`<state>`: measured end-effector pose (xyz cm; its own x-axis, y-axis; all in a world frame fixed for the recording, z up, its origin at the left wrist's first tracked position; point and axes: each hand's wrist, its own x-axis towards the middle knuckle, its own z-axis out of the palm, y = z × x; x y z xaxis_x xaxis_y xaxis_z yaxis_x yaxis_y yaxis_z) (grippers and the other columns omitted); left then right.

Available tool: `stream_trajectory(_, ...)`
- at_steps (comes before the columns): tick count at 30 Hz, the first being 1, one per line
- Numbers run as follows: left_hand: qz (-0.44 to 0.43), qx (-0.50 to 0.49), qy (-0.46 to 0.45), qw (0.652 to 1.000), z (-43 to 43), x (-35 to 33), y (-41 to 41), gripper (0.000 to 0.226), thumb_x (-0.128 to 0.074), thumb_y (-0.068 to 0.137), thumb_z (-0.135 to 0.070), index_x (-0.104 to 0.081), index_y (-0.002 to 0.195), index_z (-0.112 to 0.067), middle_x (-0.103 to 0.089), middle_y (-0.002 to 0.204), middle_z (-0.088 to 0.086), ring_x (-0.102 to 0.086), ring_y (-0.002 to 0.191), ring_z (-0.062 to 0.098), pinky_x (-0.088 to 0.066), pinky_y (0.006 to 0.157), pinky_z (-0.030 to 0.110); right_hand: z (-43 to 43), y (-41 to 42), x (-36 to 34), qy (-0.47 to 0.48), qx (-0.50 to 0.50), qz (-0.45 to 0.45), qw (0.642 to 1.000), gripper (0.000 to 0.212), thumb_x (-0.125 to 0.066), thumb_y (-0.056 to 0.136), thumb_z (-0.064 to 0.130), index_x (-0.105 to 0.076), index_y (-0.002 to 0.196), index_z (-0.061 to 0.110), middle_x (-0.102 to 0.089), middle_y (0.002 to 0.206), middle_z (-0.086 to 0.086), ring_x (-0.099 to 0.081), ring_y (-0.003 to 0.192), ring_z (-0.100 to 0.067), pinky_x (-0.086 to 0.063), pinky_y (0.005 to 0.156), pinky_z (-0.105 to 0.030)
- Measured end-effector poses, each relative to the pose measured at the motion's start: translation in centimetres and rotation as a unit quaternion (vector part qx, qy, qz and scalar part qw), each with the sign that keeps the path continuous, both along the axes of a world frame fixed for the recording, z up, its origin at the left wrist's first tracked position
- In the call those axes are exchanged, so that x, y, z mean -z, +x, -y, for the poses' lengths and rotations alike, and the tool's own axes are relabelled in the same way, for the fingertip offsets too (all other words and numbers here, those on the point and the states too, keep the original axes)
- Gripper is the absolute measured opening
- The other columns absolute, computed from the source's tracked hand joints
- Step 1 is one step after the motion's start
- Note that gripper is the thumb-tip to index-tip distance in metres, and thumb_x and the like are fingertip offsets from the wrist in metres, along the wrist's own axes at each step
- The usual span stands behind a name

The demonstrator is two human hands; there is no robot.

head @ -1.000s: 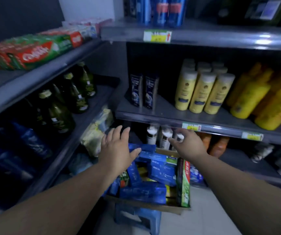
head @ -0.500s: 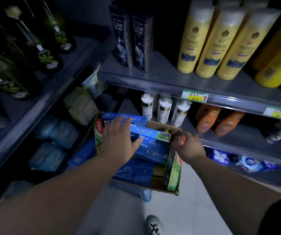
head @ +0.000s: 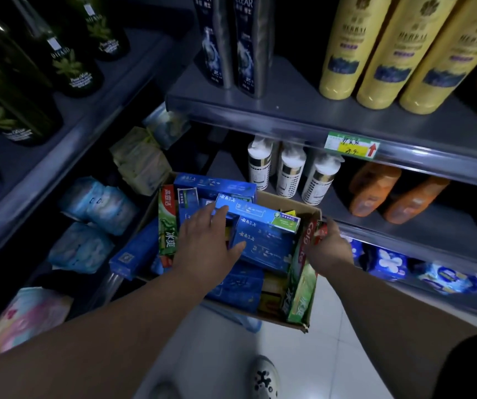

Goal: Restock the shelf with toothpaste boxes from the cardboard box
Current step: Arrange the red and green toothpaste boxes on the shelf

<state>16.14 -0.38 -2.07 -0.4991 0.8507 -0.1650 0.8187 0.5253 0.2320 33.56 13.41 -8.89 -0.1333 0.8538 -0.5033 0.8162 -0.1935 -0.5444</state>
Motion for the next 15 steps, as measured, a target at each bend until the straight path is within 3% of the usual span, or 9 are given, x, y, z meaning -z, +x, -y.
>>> stream_trajectory(3, 0.004, 0.000, 0.000, 1.000, 0.2, -0.3, 0.3, 0.078, -0.052, 0.089, -0.055, -0.019, 0.150, -0.021, -0.017, 0.158, 0.003, -0.015, 0.145, 0.020, -0.015, 0.117, 0.038, -0.1, 0.4, -0.8, 0.009, -0.007, -0.010, 1.000, 0.071, -0.057, 0.088, 0.030, -0.024, 0.151, 0.030, -0.062, 0.118, -0.017, -0.062, 0.090, -0.032, -0.049, 0.071, -0.033)
stream_trajectory(5, 0.017, -0.002, -0.006, 1.000, 0.2, -0.9, 0.5, 0.077, -0.050, 0.091, -0.055, -0.016, 0.151, -0.021, -0.013, 0.159, 0.003, -0.013, 0.145, 0.020, -0.014, 0.118, 0.038, -0.4, 0.7, -2.0, 0.026, -0.020, -0.018, 0.999, 0.075, -0.058, 0.090, 0.030, -0.019, 0.154, 0.026, -0.065, 0.118, -0.015, -0.063, 0.096, -0.032, -0.047, 0.071, -0.031)
stream_trajectory(9, 0.060, -0.016, -0.006, 0.998, 0.3, -2.8, 0.7, 0.076, -0.048, 0.092, -0.056, -0.014, 0.151, -0.023, -0.012, 0.159, 0.002, -0.012, 0.146, 0.020, -0.015, 0.118, 0.039, -1.2, 0.0, -5.3, 0.027, 0.021, -0.092, 0.995, 0.076, -0.063, 0.089, 0.030, -0.024, 0.153, 0.025, -0.060, 0.133, -0.006, -0.058, 0.117, -0.031, -0.049, 0.092, -0.037)
stream_trajectory(11, 0.086, -0.024, -0.002, 0.996, 0.8, -3.7, 0.4, 0.076, -0.047, 0.092, -0.056, -0.014, 0.152, -0.023, -0.014, 0.159, 0.000, -0.013, 0.146, 0.020, -0.018, 0.118, 0.040, -1.4, -1.3, -6.4, -0.004, 0.057, -0.156, 0.986, 0.078, -0.069, 0.076, 0.039, -0.037, 0.147, 0.029, -0.062, 0.130, 0.000, -0.059, 0.116, -0.029, -0.049, 0.098, -0.041)
stream_trajectory(13, 0.131, -0.040, -0.002, 0.991, 1.5, -4.7, -0.2, 0.075, -0.047, 0.093, -0.056, -0.014, 0.152, -0.024, -0.016, 0.159, -0.002, -0.016, 0.145, 0.020, -0.022, 0.116, 0.040, -1.4, -3.2, -7.0, -0.046, 0.103, -0.242, 0.964, 0.071, -0.070, 0.068, 0.040, -0.047, 0.135, 0.034, -0.067, 0.120, -0.002, -0.065, 0.104, -0.028, -0.054, 0.091, -0.049)
stream_trajectory(15, 0.205, -0.083, -0.005, 0.975, 2.1, -5.7, -1.1, 0.074, -0.047, 0.093, -0.055, -0.017, 0.153, -0.025, -0.022, 0.158, -0.002, -0.028, 0.142, 0.022, -0.032, 0.112, 0.040, -0.6, -5.5, -8.3, -0.093, 0.131, -0.313, 0.936, 0.066, -0.069, 0.081, 0.025, -0.042, 0.141, 0.030, -0.067, 0.118, -0.007, -0.068, 0.095, -0.027, -0.060, 0.073, -0.044)
